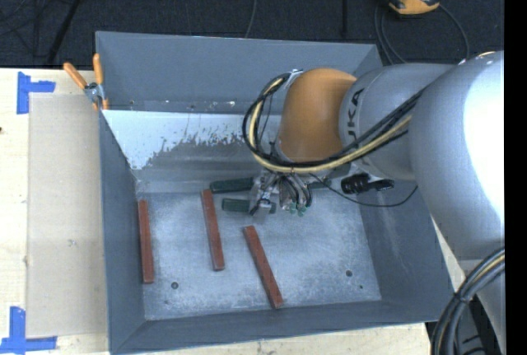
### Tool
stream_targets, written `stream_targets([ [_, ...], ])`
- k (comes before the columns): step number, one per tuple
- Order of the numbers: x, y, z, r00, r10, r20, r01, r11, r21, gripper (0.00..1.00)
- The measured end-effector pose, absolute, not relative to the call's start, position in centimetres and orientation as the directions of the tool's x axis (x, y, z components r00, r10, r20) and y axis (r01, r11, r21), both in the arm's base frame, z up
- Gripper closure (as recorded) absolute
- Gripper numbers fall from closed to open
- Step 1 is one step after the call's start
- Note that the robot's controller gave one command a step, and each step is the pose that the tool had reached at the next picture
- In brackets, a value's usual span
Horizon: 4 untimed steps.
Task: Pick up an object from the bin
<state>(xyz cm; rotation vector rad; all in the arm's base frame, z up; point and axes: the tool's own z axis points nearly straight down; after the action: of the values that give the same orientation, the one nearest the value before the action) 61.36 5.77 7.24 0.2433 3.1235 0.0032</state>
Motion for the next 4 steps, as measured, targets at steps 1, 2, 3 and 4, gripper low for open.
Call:
stream_targets([
  [1, 61.4, 5.8, 7.2, -0.988, 0.155, -0.008, 0.155, 0.988, 0.003, 1.0],
  [2, 61.5, 5.3, 11.5, -0.986, 0.169, 0.004, 0.169, 0.986, 0.0, 1.0],
  [3, 60.5, 6.2, 18.1, -0.989, 0.15, 0.004, 0.15, 0.989, -0.001, 1.0],
  [4, 61.6, 5.0, 16.1, -0.987, 0.159, -0.012, 0.159, 0.987, 0.003, 1.0],
])
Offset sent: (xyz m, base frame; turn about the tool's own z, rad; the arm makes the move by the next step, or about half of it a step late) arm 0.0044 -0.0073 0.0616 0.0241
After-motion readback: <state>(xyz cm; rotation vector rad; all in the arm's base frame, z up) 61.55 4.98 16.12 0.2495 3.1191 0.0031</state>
